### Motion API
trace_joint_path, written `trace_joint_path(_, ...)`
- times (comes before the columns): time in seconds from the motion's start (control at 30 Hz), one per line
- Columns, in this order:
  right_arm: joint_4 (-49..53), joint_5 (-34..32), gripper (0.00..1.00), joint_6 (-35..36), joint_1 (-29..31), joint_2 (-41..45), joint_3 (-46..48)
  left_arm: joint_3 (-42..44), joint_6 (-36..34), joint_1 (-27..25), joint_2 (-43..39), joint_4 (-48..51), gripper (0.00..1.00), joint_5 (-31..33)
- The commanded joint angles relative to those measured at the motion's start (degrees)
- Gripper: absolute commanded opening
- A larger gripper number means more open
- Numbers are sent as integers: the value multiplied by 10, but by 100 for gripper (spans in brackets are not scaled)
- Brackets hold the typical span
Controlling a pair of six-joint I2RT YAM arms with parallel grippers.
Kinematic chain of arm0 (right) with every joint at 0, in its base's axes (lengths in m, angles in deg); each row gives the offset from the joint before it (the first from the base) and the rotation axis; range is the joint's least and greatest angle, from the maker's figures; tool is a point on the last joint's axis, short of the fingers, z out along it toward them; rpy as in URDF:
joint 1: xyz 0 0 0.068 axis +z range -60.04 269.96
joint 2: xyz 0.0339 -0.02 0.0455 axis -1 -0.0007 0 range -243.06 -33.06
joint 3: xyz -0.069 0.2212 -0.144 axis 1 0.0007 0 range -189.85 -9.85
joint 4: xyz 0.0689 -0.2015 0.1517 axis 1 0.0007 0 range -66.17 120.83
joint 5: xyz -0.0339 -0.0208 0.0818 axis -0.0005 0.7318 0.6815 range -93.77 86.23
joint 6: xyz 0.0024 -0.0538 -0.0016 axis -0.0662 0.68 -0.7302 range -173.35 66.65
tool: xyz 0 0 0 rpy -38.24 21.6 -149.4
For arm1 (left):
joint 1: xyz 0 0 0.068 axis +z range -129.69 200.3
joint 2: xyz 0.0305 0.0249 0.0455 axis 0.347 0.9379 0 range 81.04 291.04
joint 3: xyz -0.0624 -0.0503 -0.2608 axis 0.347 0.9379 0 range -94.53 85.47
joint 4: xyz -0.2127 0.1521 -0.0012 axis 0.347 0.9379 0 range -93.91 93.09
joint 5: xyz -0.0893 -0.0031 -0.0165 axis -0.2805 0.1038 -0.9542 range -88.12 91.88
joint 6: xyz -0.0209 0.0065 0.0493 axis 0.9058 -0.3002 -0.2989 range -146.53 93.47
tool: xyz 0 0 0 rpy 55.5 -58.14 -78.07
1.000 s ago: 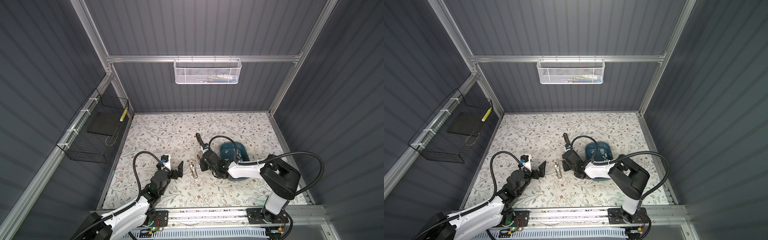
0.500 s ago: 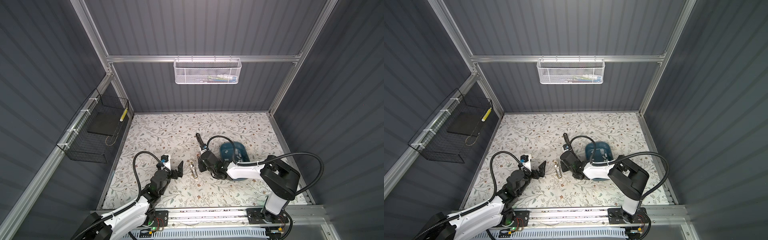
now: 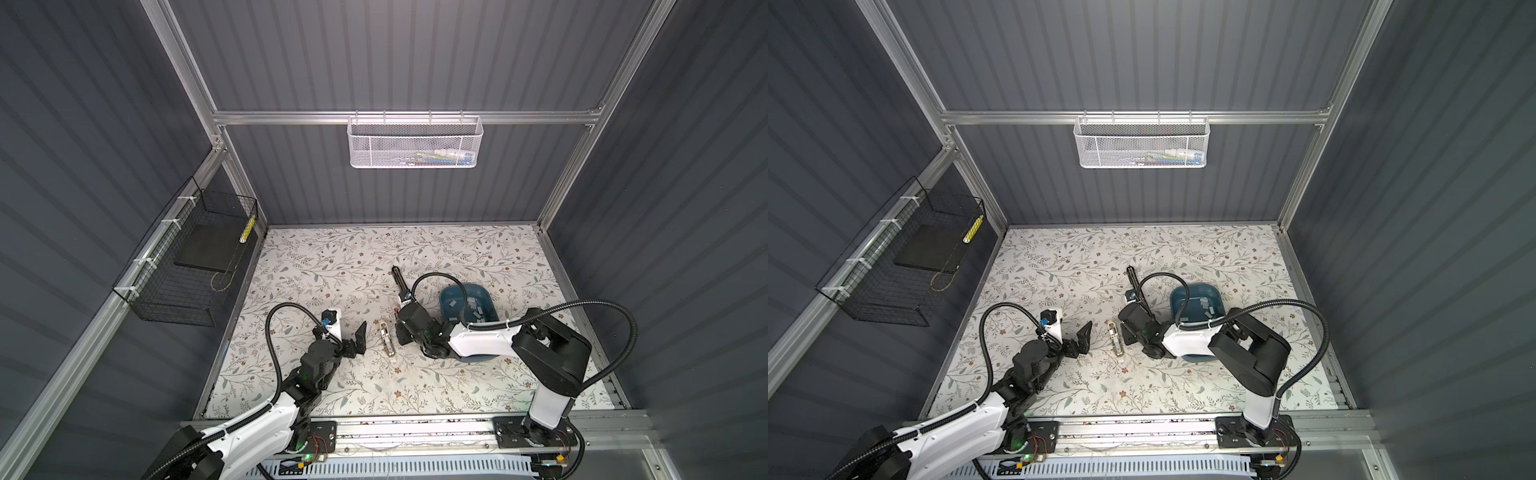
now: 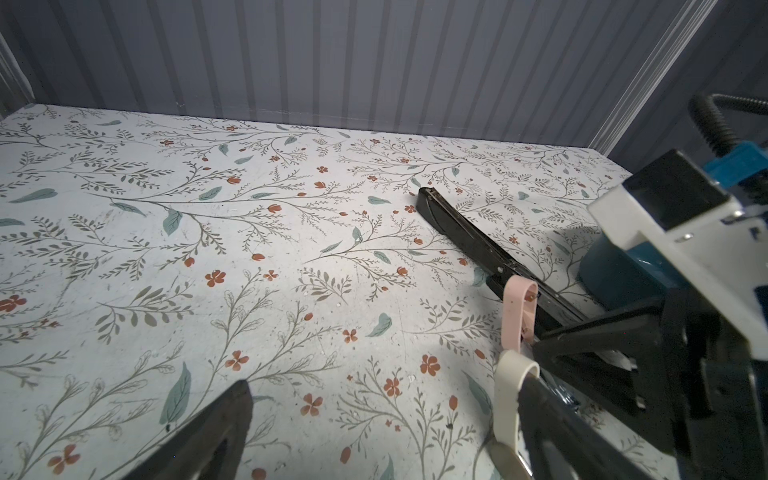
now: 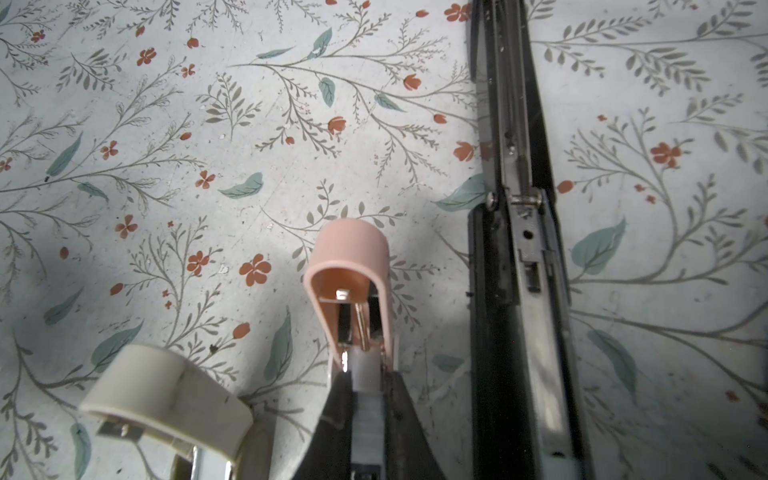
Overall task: Load the staples into the stapler
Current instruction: 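Lower the staple strip into the pink stapler's open channel with the right gripper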
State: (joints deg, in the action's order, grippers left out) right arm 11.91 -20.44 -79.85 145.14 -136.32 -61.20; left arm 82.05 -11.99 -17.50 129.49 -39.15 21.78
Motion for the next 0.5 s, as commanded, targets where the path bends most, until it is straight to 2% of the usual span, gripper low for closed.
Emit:
trace_joint_path(0.0, 8, 0, 6, 6, 4, -2, -12, -4, -3, -1, -1, -8, 100, 6)
trace_joint_path(0.47, 7, -14, 5, 5, 13, 18, -3, -4, -2, -1, -1, -8, 100, 5)
